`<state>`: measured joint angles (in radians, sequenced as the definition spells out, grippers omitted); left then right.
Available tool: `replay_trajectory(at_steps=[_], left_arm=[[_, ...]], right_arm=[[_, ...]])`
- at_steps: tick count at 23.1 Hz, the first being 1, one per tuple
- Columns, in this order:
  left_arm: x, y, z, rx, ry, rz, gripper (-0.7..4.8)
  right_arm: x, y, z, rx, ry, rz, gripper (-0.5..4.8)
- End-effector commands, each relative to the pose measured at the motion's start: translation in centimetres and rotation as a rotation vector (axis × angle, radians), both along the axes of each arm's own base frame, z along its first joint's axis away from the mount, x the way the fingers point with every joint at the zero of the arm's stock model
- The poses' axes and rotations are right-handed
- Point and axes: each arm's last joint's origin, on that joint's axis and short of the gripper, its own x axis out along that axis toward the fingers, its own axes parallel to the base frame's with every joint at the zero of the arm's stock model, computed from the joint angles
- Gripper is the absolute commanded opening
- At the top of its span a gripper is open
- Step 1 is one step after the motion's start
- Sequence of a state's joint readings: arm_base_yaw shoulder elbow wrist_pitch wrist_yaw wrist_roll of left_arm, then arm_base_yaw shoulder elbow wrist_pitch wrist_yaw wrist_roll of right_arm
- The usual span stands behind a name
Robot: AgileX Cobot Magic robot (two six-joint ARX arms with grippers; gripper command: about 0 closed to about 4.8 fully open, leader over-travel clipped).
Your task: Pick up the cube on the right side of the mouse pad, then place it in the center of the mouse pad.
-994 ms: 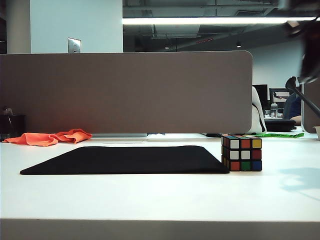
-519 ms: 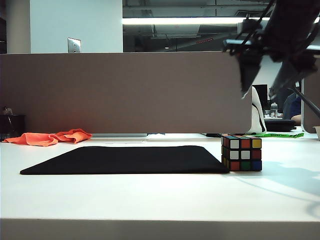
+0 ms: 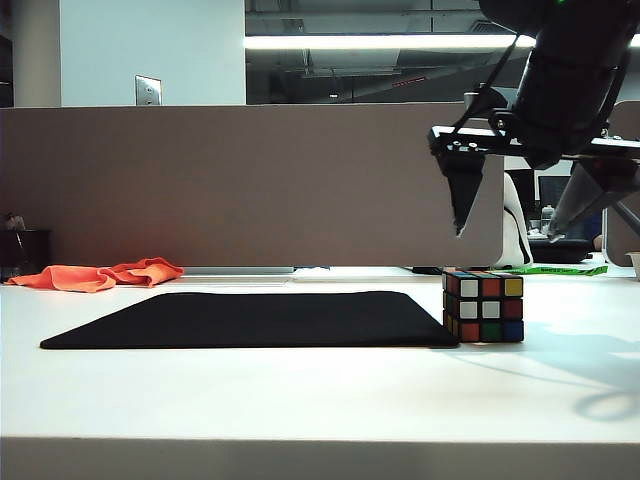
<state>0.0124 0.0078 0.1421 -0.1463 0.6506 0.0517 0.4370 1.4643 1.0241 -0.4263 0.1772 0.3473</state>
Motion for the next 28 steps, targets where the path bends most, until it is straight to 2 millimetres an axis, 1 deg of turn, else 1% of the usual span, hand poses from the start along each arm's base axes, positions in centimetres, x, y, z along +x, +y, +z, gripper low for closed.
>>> replay_trajectory(at_steps=[1,6,12,20,28], left_arm=[[0.0,0.0,0.3,-0.005,-0.012,-0.001,-0.06],[0.0,0.0,0.3,-0.006,-0.012,-0.004,-0.06],[-0.2,-0.2,0.3,-0.006,-0.011,-0.070,-0.06],[-0.2,-0.2,0.3,-0.006,-0.012,-0.072,-0.06],[-0.2,-0.2,0.3,-0.020,0.000,-0.071,-0.06]], right_arm=[[0.1,0.2,0.5,0.040,-0.012,0.027,4.79],[0.5,0.4,-0.2,0.039,0.003,0.033,4.79],[1.1,0.7,-1.3,0.019,0.030,0.035,4.79],[1.4,0.8,-1.7,0.017,0.031,0.036,4.79],[2.7,1.5,-2.8,-0.006,0.047,0.054,4.79]])
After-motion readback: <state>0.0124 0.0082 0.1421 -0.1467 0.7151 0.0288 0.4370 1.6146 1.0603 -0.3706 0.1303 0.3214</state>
